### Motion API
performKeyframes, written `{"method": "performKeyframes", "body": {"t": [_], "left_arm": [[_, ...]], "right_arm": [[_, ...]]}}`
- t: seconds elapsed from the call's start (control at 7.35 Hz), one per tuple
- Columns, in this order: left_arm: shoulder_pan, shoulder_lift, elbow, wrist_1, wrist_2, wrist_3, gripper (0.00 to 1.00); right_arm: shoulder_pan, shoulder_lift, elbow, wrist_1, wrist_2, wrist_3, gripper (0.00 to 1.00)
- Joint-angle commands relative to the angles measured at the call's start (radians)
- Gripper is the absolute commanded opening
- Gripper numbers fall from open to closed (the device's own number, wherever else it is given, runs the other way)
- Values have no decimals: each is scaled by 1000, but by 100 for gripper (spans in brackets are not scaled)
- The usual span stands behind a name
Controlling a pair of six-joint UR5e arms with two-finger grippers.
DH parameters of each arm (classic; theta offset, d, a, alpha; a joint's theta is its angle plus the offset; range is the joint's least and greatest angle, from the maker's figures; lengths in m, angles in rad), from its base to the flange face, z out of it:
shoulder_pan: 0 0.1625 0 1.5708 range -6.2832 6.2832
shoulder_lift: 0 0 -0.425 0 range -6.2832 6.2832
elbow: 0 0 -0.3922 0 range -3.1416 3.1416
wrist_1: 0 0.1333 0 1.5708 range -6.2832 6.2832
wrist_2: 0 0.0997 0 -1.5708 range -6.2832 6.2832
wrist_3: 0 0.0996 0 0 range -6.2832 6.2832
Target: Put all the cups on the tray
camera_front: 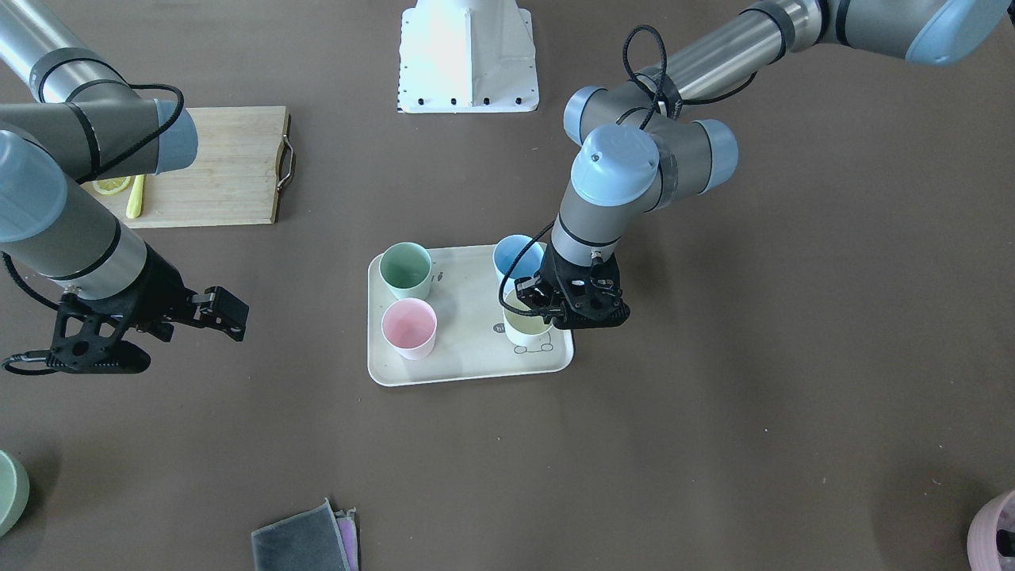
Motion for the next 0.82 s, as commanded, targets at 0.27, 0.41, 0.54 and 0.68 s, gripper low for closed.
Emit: {"method": "performKeyframes", "body": {"t": [0.27, 0.41, 0.54, 0.68], "left_arm": [[-98, 91, -162, 19, -4, 101, 98], [-171, 170, -238, 28, -6, 217, 98], [-239, 256, -295, 41, -68, 367, 98], [-328, 342, -329, 32, -131, 567, 98]], "right_arm": [[70, -170, 38, 16, 27, -156, 100], [112, -227, 60, 14, 30, -242, 100], [155, -300, 76, 16, 41, -325, 100], [222, -366, 72, 14, 79, -399, 100]]}}
